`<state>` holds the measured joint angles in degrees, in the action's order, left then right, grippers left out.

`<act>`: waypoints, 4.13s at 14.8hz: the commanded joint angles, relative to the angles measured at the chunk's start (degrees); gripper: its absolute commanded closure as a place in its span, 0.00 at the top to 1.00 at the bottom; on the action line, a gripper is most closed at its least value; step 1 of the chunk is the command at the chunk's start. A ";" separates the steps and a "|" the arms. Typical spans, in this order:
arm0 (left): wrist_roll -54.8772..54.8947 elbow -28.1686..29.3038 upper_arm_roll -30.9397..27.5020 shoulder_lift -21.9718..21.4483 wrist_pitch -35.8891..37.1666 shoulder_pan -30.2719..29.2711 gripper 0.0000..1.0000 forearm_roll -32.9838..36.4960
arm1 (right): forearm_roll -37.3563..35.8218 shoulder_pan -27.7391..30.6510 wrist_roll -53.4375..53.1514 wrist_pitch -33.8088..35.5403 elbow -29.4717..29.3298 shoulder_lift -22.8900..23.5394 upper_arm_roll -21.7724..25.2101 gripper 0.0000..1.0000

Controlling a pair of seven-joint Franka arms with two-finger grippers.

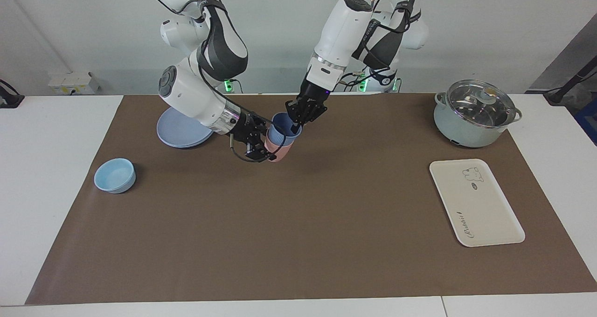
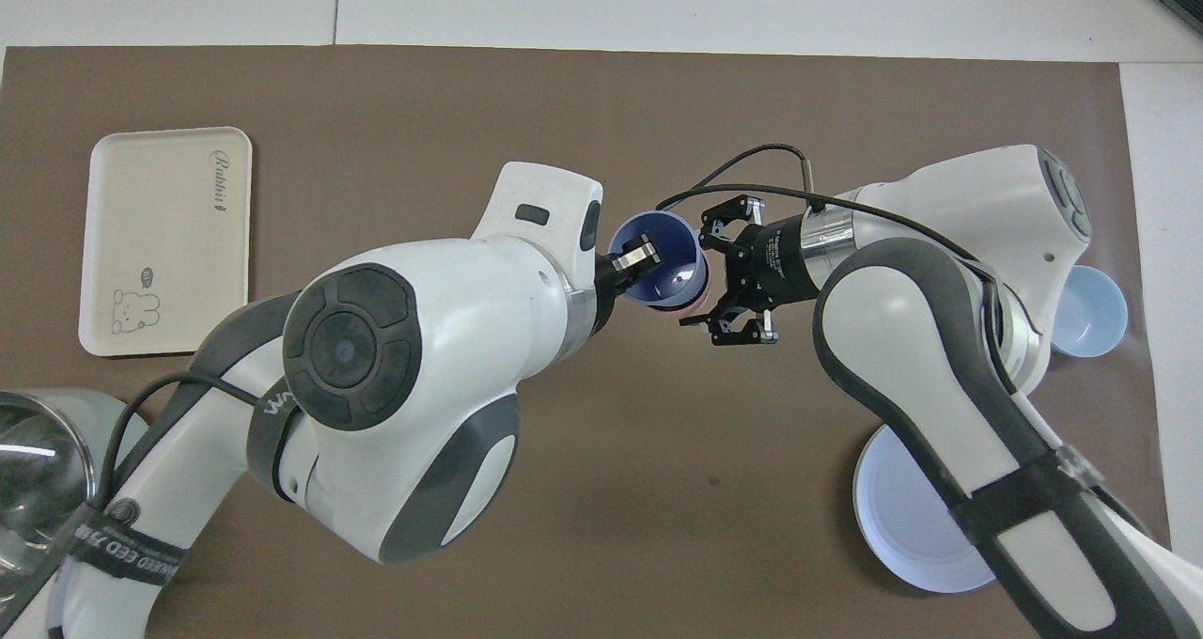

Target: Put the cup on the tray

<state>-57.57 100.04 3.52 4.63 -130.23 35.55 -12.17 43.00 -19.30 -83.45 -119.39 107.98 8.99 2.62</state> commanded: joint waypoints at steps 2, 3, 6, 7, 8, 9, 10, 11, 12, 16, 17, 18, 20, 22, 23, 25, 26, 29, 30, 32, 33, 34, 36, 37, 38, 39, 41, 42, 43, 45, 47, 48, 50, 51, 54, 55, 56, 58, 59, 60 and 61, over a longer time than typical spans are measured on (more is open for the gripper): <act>-0.09 -6.60 -0.97 -2.16 10.75 -3.01 0.00 -0.92 | -0.81 0.58 -0.75 0.21 0.21 -0.28 -0.34 0.00; 0.09 -8.27 -0.80 -2.34 14.01 -5.37 0.00 -0.83 | -0.81 0.84 -0.49 0.56 0.21 -0.28 0.01 0.00; 5.85 -10.49 -0.97 -2.70 20.71 -11.96 0.00 -0.31 | -0.55 3.30 -0.14 1.09 0.30 -0.37 0.01 0.00; 10.59 -9.44 -0.97 -3.57 22.28 -14.95 0.00 -0.39 | -0.46 4.00 -0.05 1.09 0.47 -0.37 -0.07 0.00; 16.81 -7.43 -0.97 -4.36 23.95 -19.07 0.00 -0.48 | -0.20 4.88 0.47 1.00 0.56 -0.37 -0.07 0.00; 24.71 -5.15 -0.97 -5.50 24.32 -23.46 0.00 -0.92 | 0.15 6.20 0.56 0.91 0.56 -0.29 -0.07 0.00; 32.09 -1.90 -0.97 -6.82 23.89 -27.42 0.00 -1.01 | 0.24 7.60 0.83 0.83 0.56 -0.11 -0.07 0.00; 38.69 1.00 -0.97 -7.52 23.01 -31.20 0.00 -1.01 | 0.59 9.36 2.74 0.74 0.82 0.41 -0.07 0.00; 45.03 2.94 -1.06 -7.27 21.44 -34.28 0.00 -0.92 | 2.16 11.46 6.42 0.65 1.70 0.94 -0.07 0.00; 62.81 3.32 -1.23 1.32 11.52 -45.28 0.00 -0.31 | 5.25 16.48 12.87 1.00 2.23 3.84 -0.07 0.00; 65.71 3.32 -1.23 3.78 8.18 -47.82 0.00 -0.31 | 5.25 17.54 13.39 1.00 2.15 4.28 -0.07 0.00; 68.70 3.40 -1.15 5.63 5.89 -49.94 0.00 -0.31 | 5.51 19.20 15.22 1.17 2.15 5.07 -0.16 0.00; 75.47 3.32 -1.15 9.07 2.45 -51.97 0.00 -0.31 | 7.96 21.58 20.66 2.75 2.06 6.56 -0.16 0.00; 76.55 4.10 -1.14 11.96 -1.93 -52.25 0.00 -0.39 | 8.85 23.95 22.00 2.93 2.14 8.40 -0.25 0.00; 76.55 4.11 -1.06 12.50 -2.65 -52.16 0.00 -0.31 | 9.55 25.18 23.32 3.72 1.71 9.20 -0.25 0.00; 77.69 5.16 -1.06 12.51 -3.97 -51.89 0.00 -0.39 | 10.44 26.68 26.91 4.51 0.92 11.04 -0.16 0.00; 79.52 5.25 -1.06 12.59 -4.76 -51.98 0.00 -0.39 | 10.44 27.82 28.32 4.95 0.74 12.01 -0.16 0.00; 80.60 4.47 -1.14 12.86 -5.13 -51.54 1.00 -0.39 | 10.52 29.14 30.97 5.66 0.30 13.34 -0.16 0.00; 80.51 3.59 -1.14 12.60 -3.73 -51.54 1.00 -0.31 | 10.96 29.24 31.93 5.66 0.30 13.86 -0.25 0.00; 79.98 0.52 -1.06 10.85 3.19 -50.67 1.00 0.22 | 13.50 28.98 34.04 5.75 1.00 14.04 -0.16 0.00; 79.63 -0.72 -1.23 10.05 6.97 -49.10 1.00 2.31 | 13.69 28.71 34.49 5.66 1.18 14.04 -0.25 0.00; 79.20 -1.95 -1.15 8.57 10.49 -48.30 1.00 6.68 | 13.78 28.53 34.75 5.75 1.70 13.95 -0.25 0.00; 79.02 -2.49 -0.79 5.67 16.73 -45.06 1.00 13.99 | 13.86 28.36 35.98 5.75 2.67 13.69 -0.25 0.00; 78.49 -2.22 -0.79 4.26 19.29 -43.38 1.00 15.41 | 14.21 28.27 37.03 5.49 3.19 13.52 -0.25 0.00; 77.70 -2.13 -0.71 2.77 22.18 -42.06 1.00 15.95 | 14.65 28.10 38.17 5.22 3.55 13.51 -0.25 0.00; 77.44 -1.44 -0.62 1.19 24.56 -41.01 1.00 16.13 | 14.65 28.18 38.36 5.13 3.64 13.43 -0.25 0.00; 74.03 0.58 -0.62 -1.54 27.82 -37.59 1.00 16.13 | 14.65 28.09 38.44 4.61 4.16 13.34 -0.08 0.31; 70.70 2.16 -0.62 -3.03 28.79 -35.48 1.00 16.13 | 14.57 28.01 38.79 3.47 4.60 13.25 -0.07 0.79; 67.62 3.30 -0.62 -4.27 29.07 -33.37 1.00 16.04 | 14.31 27.92 39.06 2.85 4.69 13.16 -0.07 0.87; 64.35 4.89 -0.53 -6.64 30.64 -30.98 1.00 16.04 | 13.69 28.00 39.06 2.76 4.61 13.08 0.01 1.00; 63.64 4.37 -0.44 -8.05 31.53 -30.54 1.00 15.34 | 13.34 28.53 39.15 2.76 4.61 11.68 0.36 1.00; 63.02 3.85 -0.35 -8.41 31.70 -30.54 1.00 14.73 | 12.38 28.71 39.15 2.67 4.61 10.97 0.45 1.00; 63.02 0.61 -0.44 -8.41 33.97 -30.54 1.00 13.76 | 7.21 29.06 39.59 1.80 4.52 9.22 0.71 1.00; 63.11 -1.76 -0.44 -8.32 35.56 -30.71 1.00 13.76 | 4.57 29.06 41.07 1.09 4.52 8.25 1.06 1.00; 63.19 -8.01 -0.44 -7.54 40.22 -30.89 1.00 13.67 | -3.51 29.41 48.18 0.65 4.52 4.56 1.16 1.00; 63.28 -9.07 -0.53 -7.36 41.10 -31.06 1.00 13.67 | -6.58 29.32 50.90 0.91 4.43 3.33 1.16 1.00; 63.46 -9.77 -0.62 -7.36 42.59 -31.15 1.00 13.67 | -10.79 29.06 54.32 1.09 4.43 1.67 1.07 1.00; 63.46 -9.96 -0.79 -7.44 42.79 -31.15 1.00 13.49 | -19.23 28.36 60.04 2.31 4.26 -0.54 0.81 1.00; 63.11 -7.61 -0.88 -8.31 41.21 -31.15 1.00 13.49 | -23.01 28.10 62.50 4.06 4.08 -1.07 0.37 1.00; 63.11 -4.97 -0.88 -9.54 39.98 -31.24 1.00 13.49 | -26.27 26.79 64.96 6.25 3.82 -1.77 0.28 1.00; 62.93 -4.42 -0.88 -9.99 39.97 -31.24 1.00 13.49 | -29.09 25.21 67.08 8.10 3.82 -2.91 0.36 1.00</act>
<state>6.07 92.44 2.75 -3.67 -88.94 4.64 2.07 19.30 8.18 -21.17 -113.79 111.08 8.33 3.25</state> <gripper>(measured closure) 0.000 0.000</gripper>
